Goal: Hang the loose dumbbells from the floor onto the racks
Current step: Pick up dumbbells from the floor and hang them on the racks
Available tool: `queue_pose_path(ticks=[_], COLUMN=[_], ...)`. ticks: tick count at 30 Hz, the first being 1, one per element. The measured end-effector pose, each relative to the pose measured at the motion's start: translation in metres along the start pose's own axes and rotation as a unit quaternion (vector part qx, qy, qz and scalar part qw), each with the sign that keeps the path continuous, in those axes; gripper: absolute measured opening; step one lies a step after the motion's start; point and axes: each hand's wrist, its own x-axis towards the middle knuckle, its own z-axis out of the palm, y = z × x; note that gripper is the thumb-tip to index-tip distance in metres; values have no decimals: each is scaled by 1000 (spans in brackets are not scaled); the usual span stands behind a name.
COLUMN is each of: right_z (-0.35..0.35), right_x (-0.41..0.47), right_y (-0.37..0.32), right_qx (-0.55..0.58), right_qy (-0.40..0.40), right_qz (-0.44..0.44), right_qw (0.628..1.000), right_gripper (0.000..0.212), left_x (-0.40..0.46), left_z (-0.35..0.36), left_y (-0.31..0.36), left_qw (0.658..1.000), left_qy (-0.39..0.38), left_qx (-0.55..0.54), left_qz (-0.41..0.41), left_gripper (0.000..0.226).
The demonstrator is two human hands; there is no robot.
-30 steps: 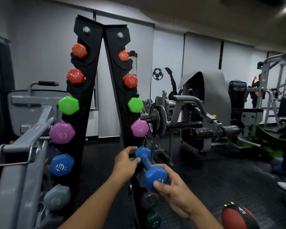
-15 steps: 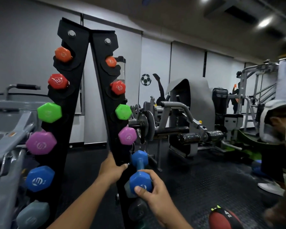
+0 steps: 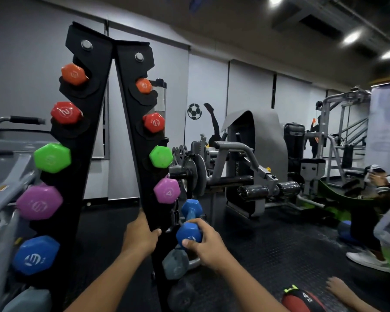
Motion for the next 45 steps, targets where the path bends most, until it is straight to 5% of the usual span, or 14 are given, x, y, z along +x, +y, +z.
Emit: queue_pose_path(ticks=[8, 18, 27, 33, 38, 45], right_z=[-2, 2, -11, 5, 8, 9], right_x=[53, 79, 89, 92, 92, 100], right_y=[6, 2, 7, 11, 9, 7], right_qx=[28, 259, 298, 300, 258, 217], right_qy=[-95, -137, -183, -190, -211, -223], right_qz=[17, 86, 86, 85, 67, 84], right_qw=[995, 952, 933, 931, 940, 947], right_gripper=[43, 45, 53, 77, 58, 62], left_x=[9, 14, 12, 10, 8, 11], left_z=[-3, 1, 2, -2, -2, -5], left_y=[-8, -6, 9, 2, -2, -9], left_qw=[1000, 999, 999, 999, 999, 999], left_qy=[-1, -11, -5, -3, -5, -1], left_qx=[29, 38, 33, 31, 29, 31], left_qz=[8, 14, 19, 16, 16, 18], left_gripper=[53, 46, 51, 51, 51, 51])
